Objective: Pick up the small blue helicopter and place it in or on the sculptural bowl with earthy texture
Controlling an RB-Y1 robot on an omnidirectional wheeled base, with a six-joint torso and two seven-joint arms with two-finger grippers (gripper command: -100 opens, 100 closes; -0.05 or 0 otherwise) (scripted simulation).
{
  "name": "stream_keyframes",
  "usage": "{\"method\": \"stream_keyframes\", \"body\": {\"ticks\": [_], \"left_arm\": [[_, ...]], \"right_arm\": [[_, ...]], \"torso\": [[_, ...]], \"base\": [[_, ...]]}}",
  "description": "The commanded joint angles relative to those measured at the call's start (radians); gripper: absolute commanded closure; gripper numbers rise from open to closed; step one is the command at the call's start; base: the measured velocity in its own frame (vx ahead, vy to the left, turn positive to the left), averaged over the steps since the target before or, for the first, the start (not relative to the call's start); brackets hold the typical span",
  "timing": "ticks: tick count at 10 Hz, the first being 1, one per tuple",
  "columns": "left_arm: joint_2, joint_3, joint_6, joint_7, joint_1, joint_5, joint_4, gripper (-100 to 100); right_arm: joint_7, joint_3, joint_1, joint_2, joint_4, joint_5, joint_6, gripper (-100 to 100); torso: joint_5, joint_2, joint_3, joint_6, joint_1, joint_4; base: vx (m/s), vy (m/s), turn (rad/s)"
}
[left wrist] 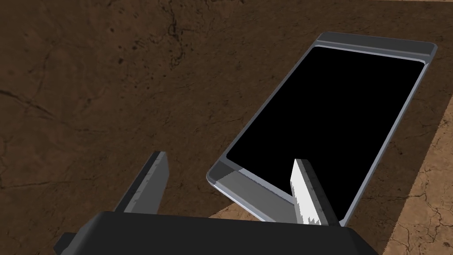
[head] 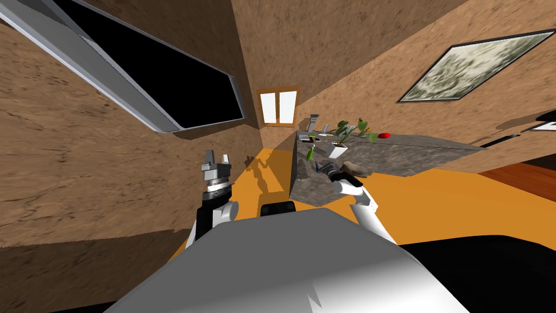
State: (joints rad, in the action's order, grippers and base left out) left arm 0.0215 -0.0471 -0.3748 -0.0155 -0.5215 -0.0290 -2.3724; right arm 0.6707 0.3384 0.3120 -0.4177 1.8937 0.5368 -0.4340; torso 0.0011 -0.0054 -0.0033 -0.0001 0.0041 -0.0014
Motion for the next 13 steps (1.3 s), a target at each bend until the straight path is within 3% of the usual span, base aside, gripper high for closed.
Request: {"method": "stream_keyframes", "body": {"ticks": [1,2,3,4,7,9,10,13], "left_arm": [[0.000,0.000,0.000,0.000,0.000,0.000,0.000,0],[0.000,0.000,0.000,0.000,0.000,0.000,0.000,0],[0.000,0.000,0.000,0.000,0.000,0.000,0.000,0],[0.000,0.000,0.000,0.000,0.000,0.000,0.000,0],[0.000,0.000,0.000,0.000,0.000,0.000,0.000,0],[0.000,0.000,0.000,0.000,0.000,0.000,0.000,0],[0.000,0.000,0.000,0.000,0.000,0.000,0.000,0],[0.000,0.000,0.000,0.000,0.000,0.000,0.000,0]], "right_arm": [[0.047,0.017,-0.016,-0.035,-0.050,0.045,-0.050,-100],[0.047,0.017,-0.016,-0.035,-0.060,0.045,-0.066,-100],[0.089,0.036,-0.027,-0.064,-0.098,0.080,-0.105,-100],[0.089,0.036,-0.027,-0.064,-0.098,0.080,-0.126,-100],[0.171,0.072,-0.046,-0.123,-0.177,0.148,-0.211,-100],[0.171,0.072,-0.046,-0.123,-0.177,0.148,-0.243,-100],[0.210,0.089,-0.055,-0.152,-0.216,0.180,-0.283,-100],[0.248,0.106,-0.062,-0.182,-0.255,0.210,-0.355,-100]], "torso": [[0.000,0.000,0.000,0.000,0.000,0.000],[0.000,0.000,0.000,0.000,0.000,0.000],[0.000,0.001,0.001,0.000,-0.002,0.000],[0.000,0.000,0.000,0.000,-0.001,0.000],[0.000,-0.001,-0.001,0.000,-0.001,0.000],[0.000,0.000,0.000,0.000,-0.002,0.000],[-0.001,0.003,0.001,0.000,-0.003,0.001],[0.000,0.000,0.000,0.000,-0.002,0.000]], "base": [[0.071,0.065,-0.028],[0.058,0.044,-0.024],[0.087,0.057,-0.034],[0.076,0.057,-0.025],[0.102,0.065,-0.030],[0.051,0.032,-0.016],[0.051,0.047,-0.035],[0.079,0.049,-0.029]]}}
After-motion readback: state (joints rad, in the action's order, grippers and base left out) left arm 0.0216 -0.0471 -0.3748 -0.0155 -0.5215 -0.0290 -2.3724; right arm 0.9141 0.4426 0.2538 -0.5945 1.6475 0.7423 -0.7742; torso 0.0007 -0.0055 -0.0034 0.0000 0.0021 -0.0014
